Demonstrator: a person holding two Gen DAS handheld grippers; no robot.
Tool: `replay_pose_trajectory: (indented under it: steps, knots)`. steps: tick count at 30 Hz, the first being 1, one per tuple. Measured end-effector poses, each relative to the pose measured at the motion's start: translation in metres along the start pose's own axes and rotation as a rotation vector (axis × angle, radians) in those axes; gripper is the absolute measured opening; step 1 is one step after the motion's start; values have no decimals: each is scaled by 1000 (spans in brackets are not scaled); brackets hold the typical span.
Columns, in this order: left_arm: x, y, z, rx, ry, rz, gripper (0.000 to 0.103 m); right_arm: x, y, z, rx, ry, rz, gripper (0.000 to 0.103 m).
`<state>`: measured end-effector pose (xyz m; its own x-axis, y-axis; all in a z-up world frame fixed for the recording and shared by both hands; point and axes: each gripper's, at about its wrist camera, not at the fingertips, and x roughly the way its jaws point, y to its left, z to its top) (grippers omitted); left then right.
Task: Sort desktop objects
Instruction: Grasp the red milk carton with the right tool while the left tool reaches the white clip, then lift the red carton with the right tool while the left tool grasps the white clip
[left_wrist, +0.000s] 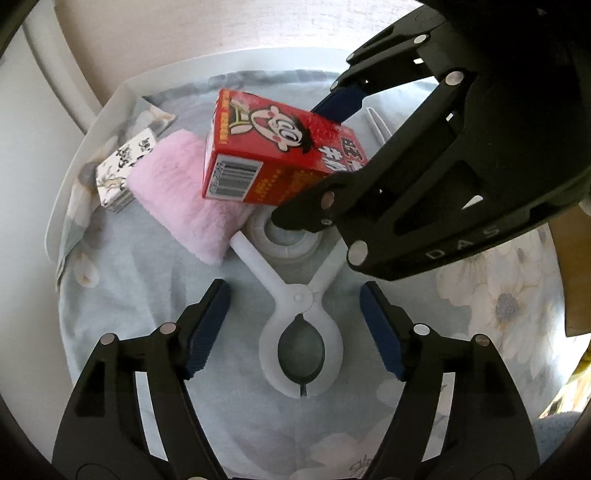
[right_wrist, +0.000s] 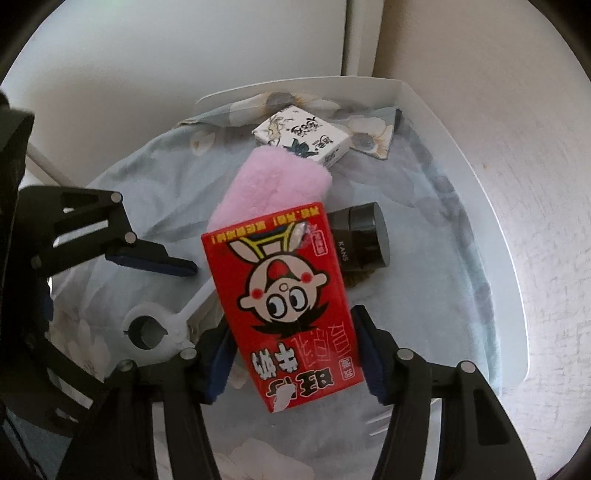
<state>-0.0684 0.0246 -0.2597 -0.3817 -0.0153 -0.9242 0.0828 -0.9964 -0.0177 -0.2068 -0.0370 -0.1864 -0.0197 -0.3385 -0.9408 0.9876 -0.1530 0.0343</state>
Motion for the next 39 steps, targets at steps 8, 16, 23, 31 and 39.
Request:
replay_pose_trajectory:
  steps: [8, 16, 23, 31, 39]
  knots:
    - [-3, -12, 3, -6, 3, 5, 62, -16, -8, -3, 81, -34, -29, 51]
    - [-18, -15, -2, -12, -14, 18, 31, -36, -23, -11, 160, -73, -39, 51]
    - [-37, -12, -12, -27, -30, 23, 29, -42, -17, -14, 196, -96, -60, 50]
    - [-66, -12, -21, -53, -35, 0, 28, -59, -13, -23, 266, -118, -80, 50]
    - [-115, -12, -17, -69, -89, -11, 13, -102, 2, -44, 442, -155, -141, 50]
